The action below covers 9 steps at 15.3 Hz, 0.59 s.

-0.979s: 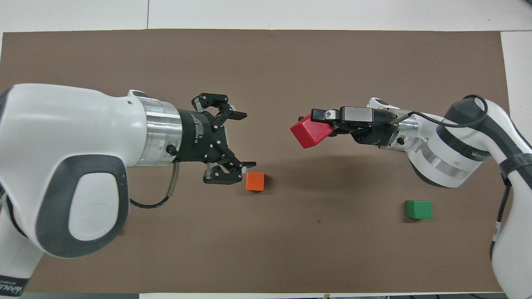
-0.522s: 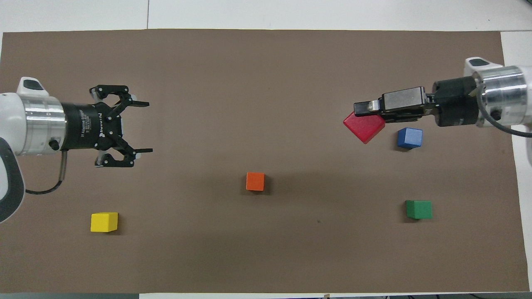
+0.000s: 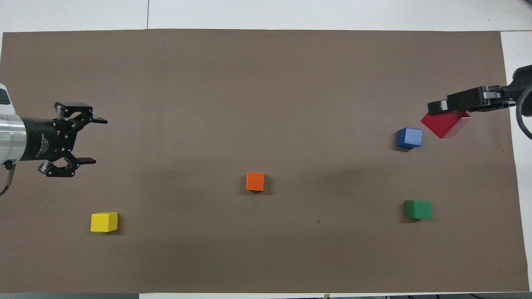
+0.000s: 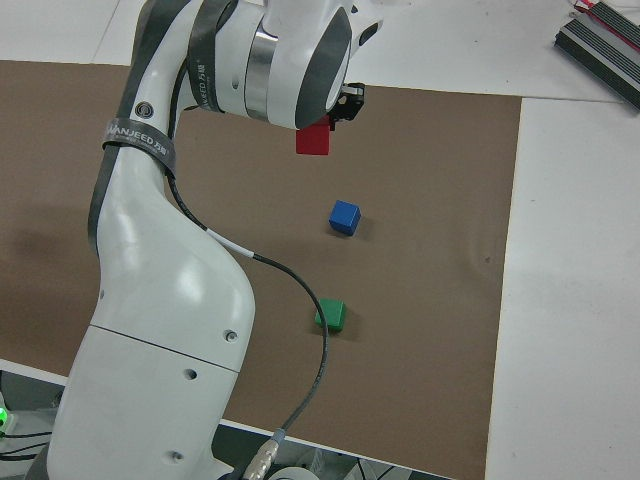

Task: Transfer red block to right arm and stack on blue block
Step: 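Open the left gripper and withdraw it while the right gripper retracts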

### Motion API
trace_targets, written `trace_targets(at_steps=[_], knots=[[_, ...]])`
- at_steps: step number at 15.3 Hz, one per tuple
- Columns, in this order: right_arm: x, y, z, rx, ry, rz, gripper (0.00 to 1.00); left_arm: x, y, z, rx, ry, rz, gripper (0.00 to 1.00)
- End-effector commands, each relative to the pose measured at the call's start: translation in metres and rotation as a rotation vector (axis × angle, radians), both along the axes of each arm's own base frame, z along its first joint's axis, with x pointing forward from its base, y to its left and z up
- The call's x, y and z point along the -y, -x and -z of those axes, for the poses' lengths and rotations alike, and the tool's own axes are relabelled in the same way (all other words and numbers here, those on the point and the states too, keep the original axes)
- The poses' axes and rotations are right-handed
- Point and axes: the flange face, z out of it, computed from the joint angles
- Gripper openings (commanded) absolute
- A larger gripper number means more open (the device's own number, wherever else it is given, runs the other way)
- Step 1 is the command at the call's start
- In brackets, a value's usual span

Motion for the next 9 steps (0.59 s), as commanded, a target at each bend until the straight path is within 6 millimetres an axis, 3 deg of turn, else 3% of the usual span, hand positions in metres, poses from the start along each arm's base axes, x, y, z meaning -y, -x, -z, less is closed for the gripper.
trace_targets(at_steps=[1,4,5,7,9], knots=[[0.005,-0.014,0.021,0.053,0.143,0.028,0.0,-0.014,-0.034,-0.005,-0.039,-0.063,0.133,1.0],[0.001,-0.021,0.062,0.123,0.131,0.069,0.0,-0.024,-0.074,-0.014,-0.082,-0.07,0.195,1.0],[-0.001,-0.021,0.082,0.162,0.128,0.075,0.0,-0.018,-0.083,-0.018,-0.074,-0.098,0.233,1.0],[-0.015,-0.014,0.12,0.235,0.107,0.095,0.0,0.006,-0.087,-0.016,-0.06,-0.21,0.408,1.0],[-0.023,-0.006,0.149,0.265,0.086,0.133,0.0,0.016,-0.081,-0.004,-0.062,-0.231,0.536,1.0]])
